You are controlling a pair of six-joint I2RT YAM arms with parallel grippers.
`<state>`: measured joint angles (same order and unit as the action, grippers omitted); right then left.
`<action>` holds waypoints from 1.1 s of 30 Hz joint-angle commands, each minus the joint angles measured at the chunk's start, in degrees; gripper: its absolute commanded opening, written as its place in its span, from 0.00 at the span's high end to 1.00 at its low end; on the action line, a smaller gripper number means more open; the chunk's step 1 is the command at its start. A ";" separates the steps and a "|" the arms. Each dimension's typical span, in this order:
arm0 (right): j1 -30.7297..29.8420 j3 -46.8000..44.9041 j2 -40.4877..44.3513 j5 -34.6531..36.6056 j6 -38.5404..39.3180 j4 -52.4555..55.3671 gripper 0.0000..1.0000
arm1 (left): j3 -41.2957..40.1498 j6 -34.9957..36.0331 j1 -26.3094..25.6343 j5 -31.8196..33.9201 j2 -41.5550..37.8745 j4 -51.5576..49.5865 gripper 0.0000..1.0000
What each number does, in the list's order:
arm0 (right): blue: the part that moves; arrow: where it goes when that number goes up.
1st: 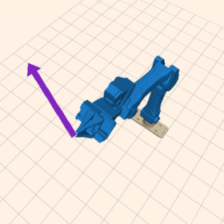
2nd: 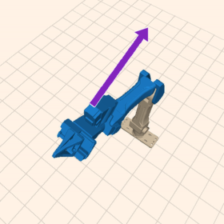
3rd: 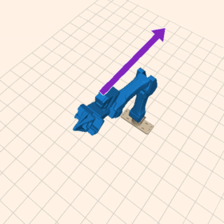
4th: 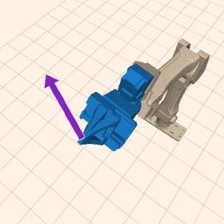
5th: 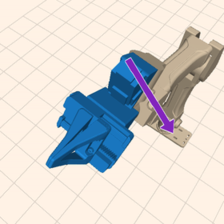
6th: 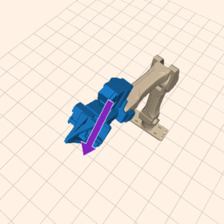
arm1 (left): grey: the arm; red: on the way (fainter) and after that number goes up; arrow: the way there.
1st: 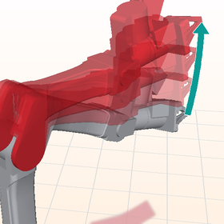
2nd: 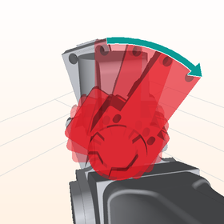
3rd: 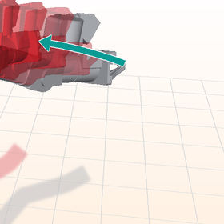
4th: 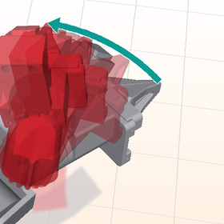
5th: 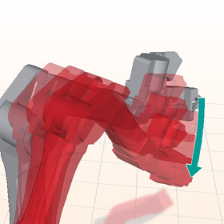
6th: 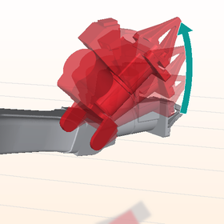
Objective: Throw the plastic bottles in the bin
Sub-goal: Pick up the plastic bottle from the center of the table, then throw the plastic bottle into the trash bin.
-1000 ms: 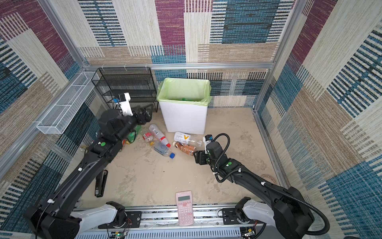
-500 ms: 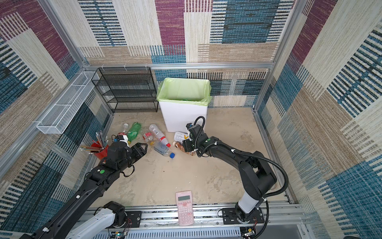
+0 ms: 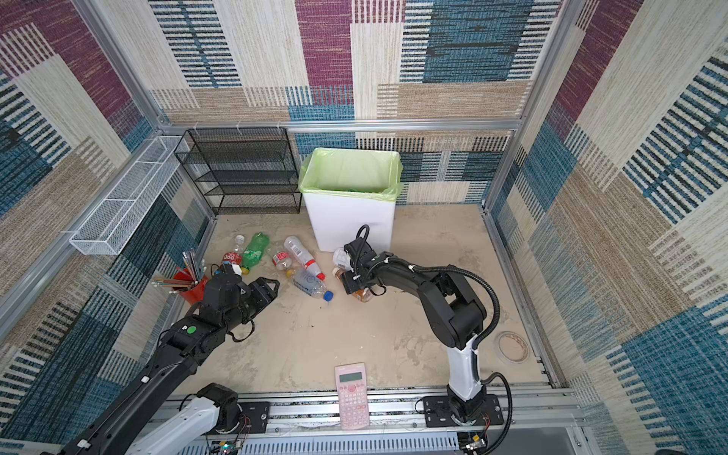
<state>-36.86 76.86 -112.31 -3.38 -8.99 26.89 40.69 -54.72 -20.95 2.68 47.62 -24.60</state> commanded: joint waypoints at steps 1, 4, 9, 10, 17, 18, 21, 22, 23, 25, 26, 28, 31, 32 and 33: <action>-0.90 0.36 -1.29 0.81 1.92 2.46 0.31 | -0.48 -0.55 0.24 -0.01 -0.15 -0.01 0.29; -1.54 -0.65 -1.42 0.98 2.02 3.16 0.36 | -0.70 -0.74 0.30 -0.10 -0.16 0.25 0.29; -1.55 -4.23 2.88 1.36 0.30 3.12 0.47 | -0.61 -0.54 0.64 -0.31 0.18 0.40 0.29; -1.52 -5.82 4.99 1.29 -0.36 2.63 0.48 | -0.52 -0.39 0.65 -0.49 0.35 0.53 0.29; -1.55 -22.32 24.54 -1.23 -8.54 -5.62 0.54 | 0.08 0.05 1.00 -1.66 2.84 2.30 0.29; -1.55 -24.68 27.77 -1.39 -9.86 -7.21 0.54 | 0.25 0.14 1.00 -1.97 3.45 2.68 0.29; -1.55 -31.60 37.81 -0.16 -13.64 -11.75 0.53 | 1.12 0.40 1.18 -3.18 5.95 4.05 0.29; -1.55 -33.15 41.03 0.73 -14.55 -13.10 0.53 | 1.62 0.47 1.23 -3.67 6.86 4.35 0.29; -1.55 -34.26 44.56 1.82 -15.18 -14.69 0.53 | 2.23 0.82 1.22 -4.31 7.95 4.78 0.29; -1.38 -34.85 49.44 3.85 -15.31 -17.58 0.52 | 3.61 1.34 1.31 -5.17 9.80 5.10 0.29; -1.20 -34.12 51.34 4.95 -14.82 -19.15 0.52 | 4.40 1.69 1.29 -5.65 10.81 5.38 0.29; -0.36 -30.48 51.89 6.52 -13.23 -21.81 0.52 | 5.81 2.11 1.29 -6.14 12.24 5.61 0.29; 2.97 -18.62 46.86 6.11 -9.27 -25.29 0.52 | 7.34 2.55 1.35 -6.61 13.44 5.81 0.29; 4.28 -12.80 43.54 5.60 -7.56 -26.43 0.52 | 7.69 2.68 1.30 -6.63 13.53 5.80 0.29; 5.48 -6.88 40.06 4.87 -6.05 -27.25 0.51 | 7.84 2.76 1.37 -6.64 13.47 5.90 0.29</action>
<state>-33.19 61.54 -68.12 1.08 -19.44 8.21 47.51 -53.67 -19.64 -3.33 60.93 -20.45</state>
